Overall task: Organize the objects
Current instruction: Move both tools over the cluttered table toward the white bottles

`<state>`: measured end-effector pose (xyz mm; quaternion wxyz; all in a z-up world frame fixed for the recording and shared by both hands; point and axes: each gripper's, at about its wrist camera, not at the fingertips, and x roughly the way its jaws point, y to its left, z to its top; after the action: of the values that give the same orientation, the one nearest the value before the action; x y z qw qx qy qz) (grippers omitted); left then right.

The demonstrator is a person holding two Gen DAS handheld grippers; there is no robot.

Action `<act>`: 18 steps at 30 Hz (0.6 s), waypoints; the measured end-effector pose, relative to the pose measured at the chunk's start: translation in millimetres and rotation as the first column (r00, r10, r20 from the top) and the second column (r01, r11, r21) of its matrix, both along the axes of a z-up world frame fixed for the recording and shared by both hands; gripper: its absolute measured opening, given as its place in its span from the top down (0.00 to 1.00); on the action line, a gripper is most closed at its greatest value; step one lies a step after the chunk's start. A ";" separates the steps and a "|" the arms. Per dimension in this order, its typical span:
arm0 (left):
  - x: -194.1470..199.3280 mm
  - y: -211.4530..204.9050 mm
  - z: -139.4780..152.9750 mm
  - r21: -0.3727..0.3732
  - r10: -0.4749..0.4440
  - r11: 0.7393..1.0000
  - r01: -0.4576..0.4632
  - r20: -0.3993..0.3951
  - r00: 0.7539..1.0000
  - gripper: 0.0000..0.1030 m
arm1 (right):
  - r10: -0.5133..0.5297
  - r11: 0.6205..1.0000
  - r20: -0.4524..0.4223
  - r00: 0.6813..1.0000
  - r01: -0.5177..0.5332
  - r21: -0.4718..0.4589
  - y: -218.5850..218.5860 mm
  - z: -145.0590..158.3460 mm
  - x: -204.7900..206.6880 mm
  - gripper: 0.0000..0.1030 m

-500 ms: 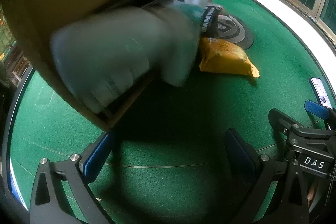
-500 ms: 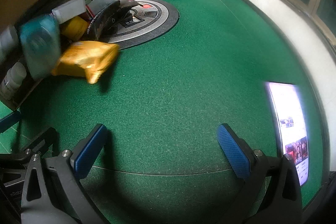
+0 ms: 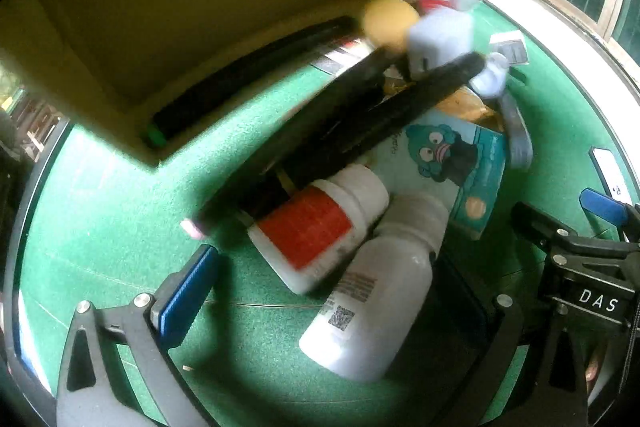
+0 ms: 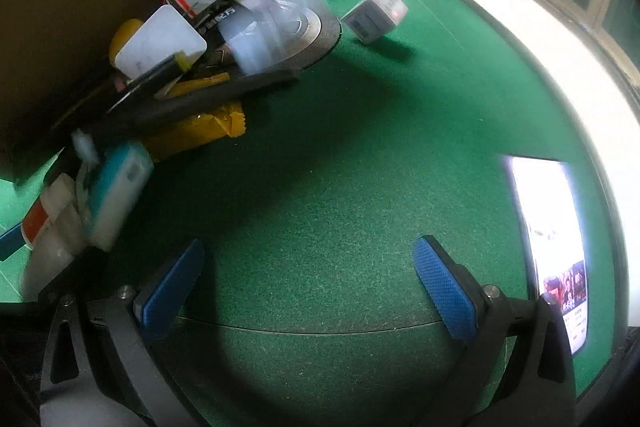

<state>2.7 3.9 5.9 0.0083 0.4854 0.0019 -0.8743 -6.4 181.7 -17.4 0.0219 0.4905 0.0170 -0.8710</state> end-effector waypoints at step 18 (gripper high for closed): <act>4.6 -1.4 -1.9 0.000 0.000 1.000 0.000 0.000 1.000 0.01 | -0.002 1.000 0.001 1.000 0.002 -0.001 0.8 -1.8 -4.5 0.00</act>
<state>7.3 2.5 4.0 0.0081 0.4852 0.0020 -0.8744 -10.9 182.5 -19.2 0.0213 0.4908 0.0161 -0.8709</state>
